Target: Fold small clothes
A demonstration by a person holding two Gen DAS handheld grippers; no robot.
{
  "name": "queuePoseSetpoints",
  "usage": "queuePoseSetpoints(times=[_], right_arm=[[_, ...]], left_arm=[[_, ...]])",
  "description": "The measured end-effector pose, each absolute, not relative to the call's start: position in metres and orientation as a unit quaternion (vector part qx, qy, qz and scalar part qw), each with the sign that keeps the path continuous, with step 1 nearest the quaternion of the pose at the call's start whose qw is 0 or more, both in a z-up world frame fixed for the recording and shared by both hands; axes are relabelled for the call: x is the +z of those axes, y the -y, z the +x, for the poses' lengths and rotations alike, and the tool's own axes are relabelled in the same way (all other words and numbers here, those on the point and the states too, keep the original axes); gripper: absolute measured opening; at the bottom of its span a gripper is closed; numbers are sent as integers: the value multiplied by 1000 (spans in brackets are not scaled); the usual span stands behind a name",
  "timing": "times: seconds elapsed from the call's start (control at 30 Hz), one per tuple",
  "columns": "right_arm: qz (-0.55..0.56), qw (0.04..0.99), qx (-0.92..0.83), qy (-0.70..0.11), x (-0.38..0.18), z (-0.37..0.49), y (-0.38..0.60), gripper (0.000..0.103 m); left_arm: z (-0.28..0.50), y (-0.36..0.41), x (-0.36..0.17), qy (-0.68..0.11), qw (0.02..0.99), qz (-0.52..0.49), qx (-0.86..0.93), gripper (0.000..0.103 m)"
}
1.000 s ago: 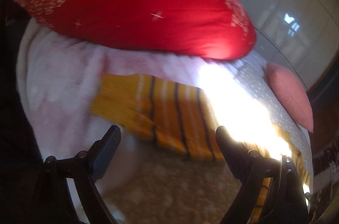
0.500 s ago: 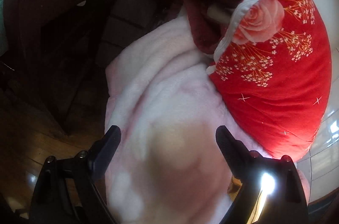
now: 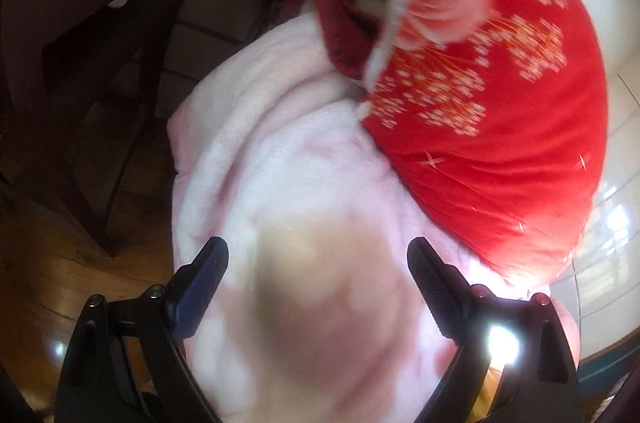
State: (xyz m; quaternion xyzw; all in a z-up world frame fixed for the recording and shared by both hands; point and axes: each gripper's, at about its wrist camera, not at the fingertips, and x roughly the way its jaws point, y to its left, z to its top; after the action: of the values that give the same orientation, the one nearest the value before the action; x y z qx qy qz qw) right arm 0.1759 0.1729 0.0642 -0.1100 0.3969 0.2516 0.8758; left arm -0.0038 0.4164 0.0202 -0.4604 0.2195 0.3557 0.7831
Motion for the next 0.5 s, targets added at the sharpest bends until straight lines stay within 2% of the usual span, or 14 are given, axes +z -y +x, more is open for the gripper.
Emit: queuePoseSetpoints(times=[0.13, 0.27, 0.43, 0.5], right_arm=[[-15, 909, 153, -387, 109, 194, -44, 5], [70, 920, 10, -386, 122, 197, 112, 5], [139, 879, -134, -436, 65, 181, 263, 6], [209, 853, -133, -459, 32, 167, 308, 10]], left_arm=[[14, -389, 32, -229, 816, -427, 316, 90], [38, -345, 50, -238, 855, -366, 279, 90], [63, -291, 64, -252, 890, -312, 218, 90], [73, -274, 68, -260, 899, -301, 184, 90]])
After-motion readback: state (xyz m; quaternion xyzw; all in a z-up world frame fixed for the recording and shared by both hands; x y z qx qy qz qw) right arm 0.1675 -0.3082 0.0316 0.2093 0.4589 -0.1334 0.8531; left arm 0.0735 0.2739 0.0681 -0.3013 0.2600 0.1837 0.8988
